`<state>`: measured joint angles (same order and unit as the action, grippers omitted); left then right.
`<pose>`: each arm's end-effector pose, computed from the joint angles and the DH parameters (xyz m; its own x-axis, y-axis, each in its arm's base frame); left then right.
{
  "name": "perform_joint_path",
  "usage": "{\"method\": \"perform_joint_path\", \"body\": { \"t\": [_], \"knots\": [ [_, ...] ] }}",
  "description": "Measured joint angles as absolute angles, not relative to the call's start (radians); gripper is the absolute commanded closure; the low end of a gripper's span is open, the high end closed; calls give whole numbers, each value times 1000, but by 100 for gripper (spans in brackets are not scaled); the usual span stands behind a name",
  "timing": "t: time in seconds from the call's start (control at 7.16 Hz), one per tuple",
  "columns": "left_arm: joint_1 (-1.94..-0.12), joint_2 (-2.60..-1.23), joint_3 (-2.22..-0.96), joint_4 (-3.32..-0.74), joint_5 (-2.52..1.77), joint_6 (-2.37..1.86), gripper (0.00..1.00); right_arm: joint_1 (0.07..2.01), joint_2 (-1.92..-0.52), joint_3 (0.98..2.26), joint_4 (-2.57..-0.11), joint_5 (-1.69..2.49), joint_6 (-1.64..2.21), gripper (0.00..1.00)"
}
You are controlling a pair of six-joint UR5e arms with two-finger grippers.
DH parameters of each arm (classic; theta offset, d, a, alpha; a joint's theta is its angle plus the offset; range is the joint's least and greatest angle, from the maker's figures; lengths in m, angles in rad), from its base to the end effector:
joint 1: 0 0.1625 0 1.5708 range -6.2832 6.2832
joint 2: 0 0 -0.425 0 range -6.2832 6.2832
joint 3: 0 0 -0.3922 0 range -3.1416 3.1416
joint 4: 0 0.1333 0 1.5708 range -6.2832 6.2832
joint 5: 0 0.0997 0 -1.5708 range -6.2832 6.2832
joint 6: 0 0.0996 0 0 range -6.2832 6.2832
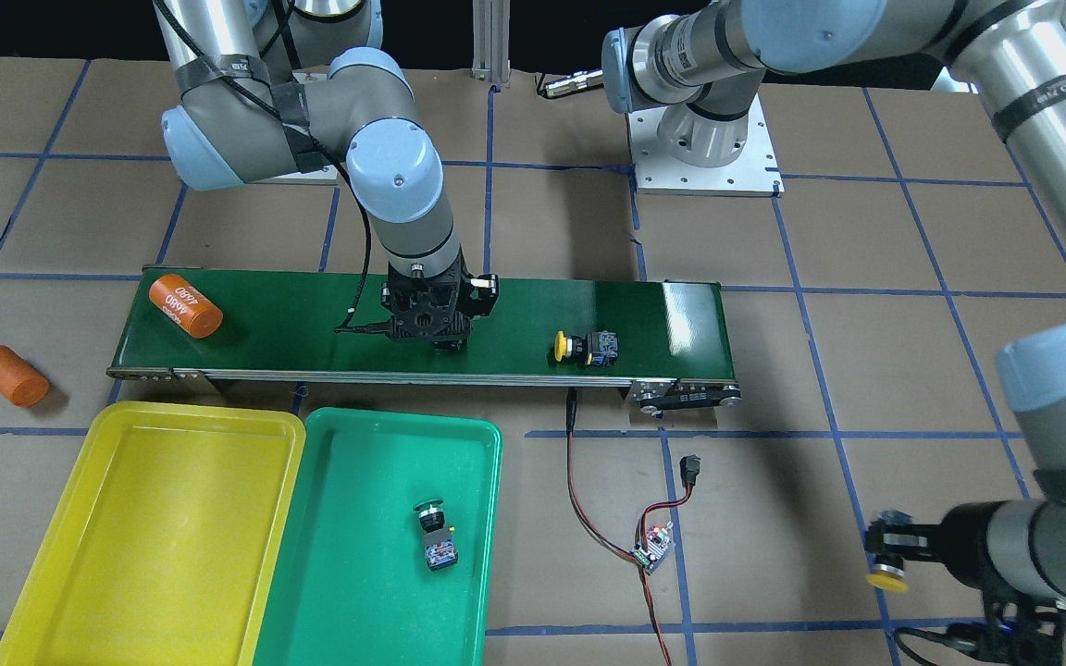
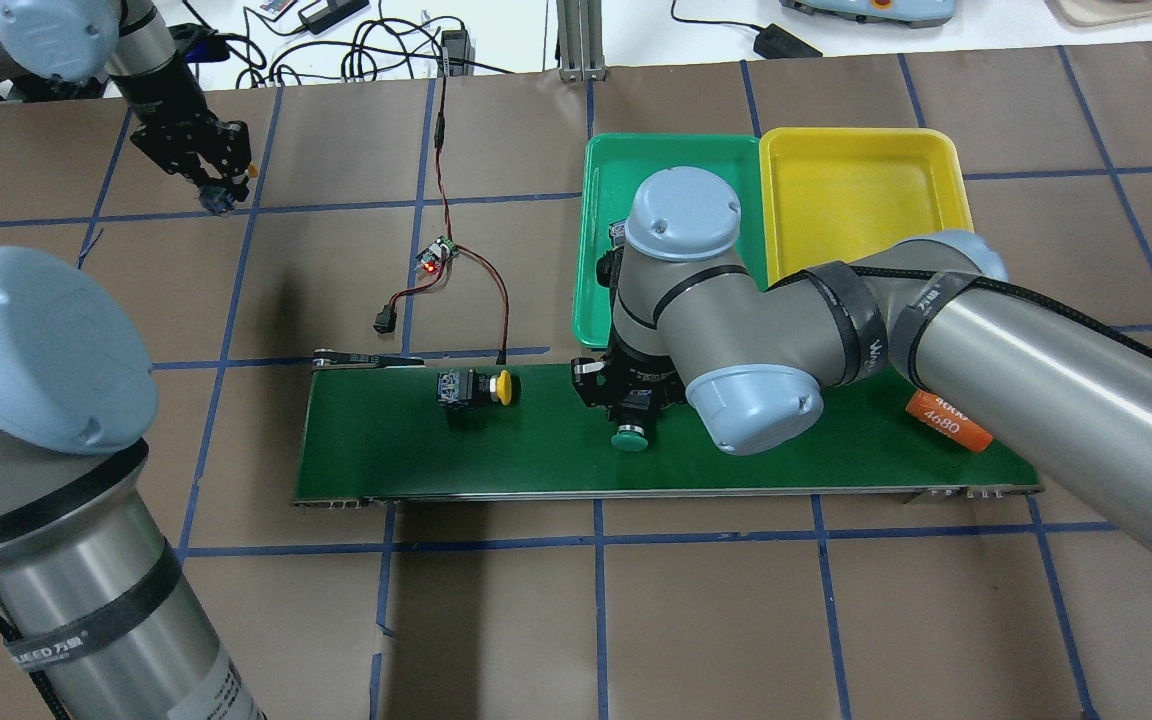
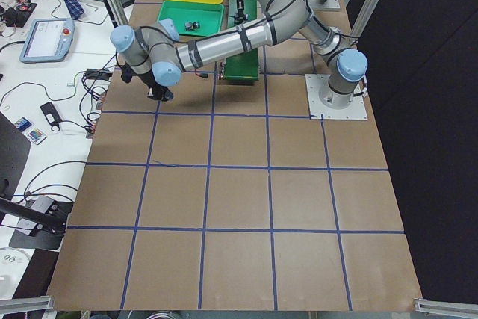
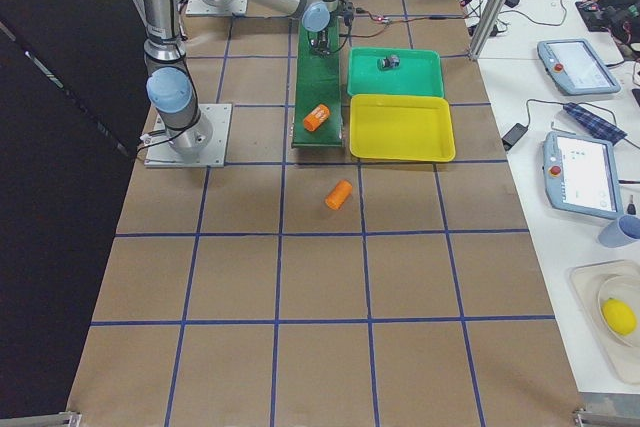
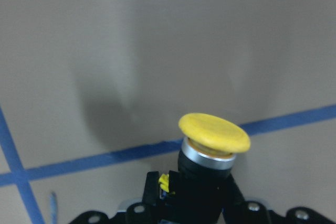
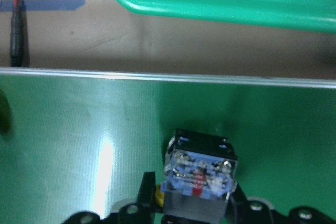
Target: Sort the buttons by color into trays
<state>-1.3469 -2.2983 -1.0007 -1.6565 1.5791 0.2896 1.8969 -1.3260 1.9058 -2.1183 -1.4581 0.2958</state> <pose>0.0358 -0.7536 0.2978 -0.9964 0.0593 0.0610 0.0720 0.9698 0.2330 0.3059 -0.4535 0.2578 -0.9949 -0.0252 -0.0981 -0.0315 0.9975 0.0637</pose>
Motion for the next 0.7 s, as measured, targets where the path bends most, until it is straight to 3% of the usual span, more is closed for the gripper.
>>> {"method": "perform_joint_path", "body": {
  "t": [0.42,0.7],
  "knots": [
    [-1505,-2036,-1301,-1677,1535,27,99,1707,-1350,1786,-2103,-1521,254,100],
    [-1542,-1894,-1556,-1521,1537,-51,98,1548,-1243,1655,-2104,-1549,137,100]
  ]
}}
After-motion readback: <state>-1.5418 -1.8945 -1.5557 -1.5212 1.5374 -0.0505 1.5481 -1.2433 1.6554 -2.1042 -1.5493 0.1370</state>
